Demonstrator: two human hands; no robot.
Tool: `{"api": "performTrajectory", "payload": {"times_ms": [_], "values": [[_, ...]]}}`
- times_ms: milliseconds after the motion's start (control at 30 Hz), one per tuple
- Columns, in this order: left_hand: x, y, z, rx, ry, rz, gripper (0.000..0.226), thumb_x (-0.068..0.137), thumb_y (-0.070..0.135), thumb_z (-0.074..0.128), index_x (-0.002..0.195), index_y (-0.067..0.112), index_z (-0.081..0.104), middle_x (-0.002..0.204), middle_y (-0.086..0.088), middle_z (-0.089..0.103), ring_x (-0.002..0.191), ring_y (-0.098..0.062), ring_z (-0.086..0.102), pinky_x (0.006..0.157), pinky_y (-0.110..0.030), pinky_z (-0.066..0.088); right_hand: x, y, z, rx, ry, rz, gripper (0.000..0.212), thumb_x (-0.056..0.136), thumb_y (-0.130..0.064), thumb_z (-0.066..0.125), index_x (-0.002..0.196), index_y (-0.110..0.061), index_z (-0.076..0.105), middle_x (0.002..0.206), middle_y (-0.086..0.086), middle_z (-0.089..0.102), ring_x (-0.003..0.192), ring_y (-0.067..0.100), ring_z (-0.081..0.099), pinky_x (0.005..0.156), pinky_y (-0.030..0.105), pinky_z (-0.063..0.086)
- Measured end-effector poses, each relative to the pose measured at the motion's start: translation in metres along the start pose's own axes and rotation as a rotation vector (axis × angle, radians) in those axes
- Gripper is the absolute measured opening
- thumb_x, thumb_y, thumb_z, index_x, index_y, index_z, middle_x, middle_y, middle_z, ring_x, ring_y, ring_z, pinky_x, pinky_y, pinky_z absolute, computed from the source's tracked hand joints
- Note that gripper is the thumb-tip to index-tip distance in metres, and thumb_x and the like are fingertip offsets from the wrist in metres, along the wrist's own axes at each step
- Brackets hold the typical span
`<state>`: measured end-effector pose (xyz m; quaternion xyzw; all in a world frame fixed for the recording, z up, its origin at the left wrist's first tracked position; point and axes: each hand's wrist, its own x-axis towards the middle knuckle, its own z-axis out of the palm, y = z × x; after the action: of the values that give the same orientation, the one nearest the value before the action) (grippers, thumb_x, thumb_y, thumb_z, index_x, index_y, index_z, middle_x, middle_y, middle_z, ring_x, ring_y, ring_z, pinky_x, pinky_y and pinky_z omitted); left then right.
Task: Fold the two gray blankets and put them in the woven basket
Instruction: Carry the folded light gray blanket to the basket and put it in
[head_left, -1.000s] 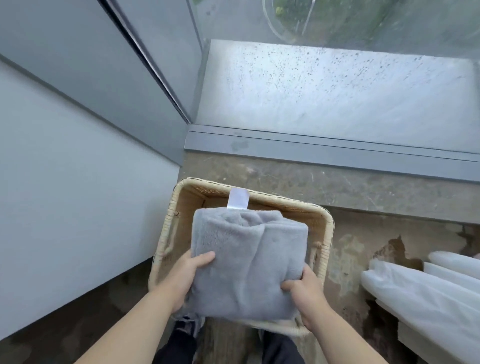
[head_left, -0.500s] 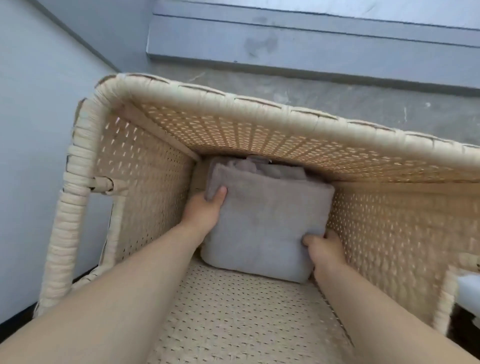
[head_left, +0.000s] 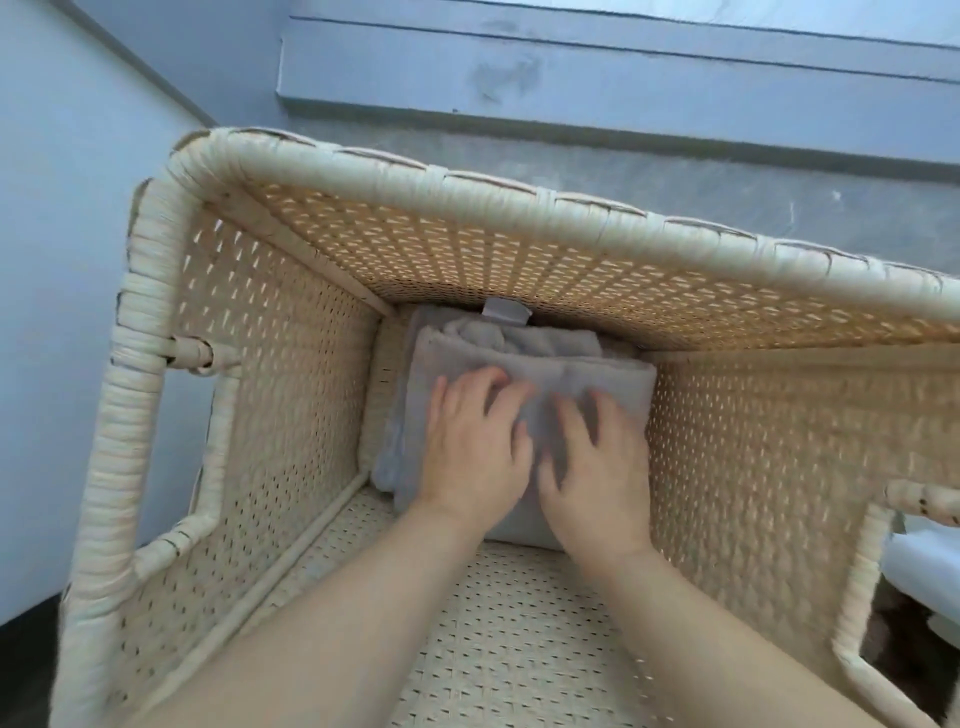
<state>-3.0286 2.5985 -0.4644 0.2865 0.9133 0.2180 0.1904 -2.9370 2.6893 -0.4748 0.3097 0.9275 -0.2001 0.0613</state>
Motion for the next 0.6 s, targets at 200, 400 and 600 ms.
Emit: {"api": "performTrajectory", "payload": {"times_ms": [200,400,600], "values": [[0.029,-0.050,0.034,0.369,-0.362,0.038,0.060,0.097,0.051,0.022,0.149,0.041,-0.006,0.160,0.007,-0.016,0.145,-0.014,-0.019,0.111,-0.051,-0.019,0.041,0.033,0.035,-0.240,-0.385,-0.022,0.065,0.091,-0.058,0.011,0.149,-0.041,-0.012,0.159,0.003,-0.023,0.146,0.027,-0.020,0.118,0.050,-0.007],[0.033,-0.080,0.068,0.377,-0.297,0.039,0.063,0.088,0.058,0.010,0.146,0.045,-0.013,0.158,0.013,-0.017,0.141,-0.009,-0.025,0.111,-0.053,-0.016,0.052,0.048,0.072,-0.237,-0.377,-0.024,0.062,0.085,-0.065,0.002,0.132,-0.049,-0.036,0.153,-0.007,-0.034,0.141,0.018,-0.031,0.109,0.043,-0.025],[0.037,-0.090,0.095,0.381,-0.203,0.033,0.066,0.086,0.057,0.014,0.144,0.043,-0.014,0.156,0.010,-0.014,0.140,-0.013,-0.023,0.108,-0.057,-0.015,0.060,0.056,0.104,-0.290,-0.297,-0.023,0.066,0.084,-0.064,0.004,0.130,-0.046,-0.041,0.156,-0.001,-0.028,0.139,0.021,-0.032,0.107,0.047,-0.027]]}}
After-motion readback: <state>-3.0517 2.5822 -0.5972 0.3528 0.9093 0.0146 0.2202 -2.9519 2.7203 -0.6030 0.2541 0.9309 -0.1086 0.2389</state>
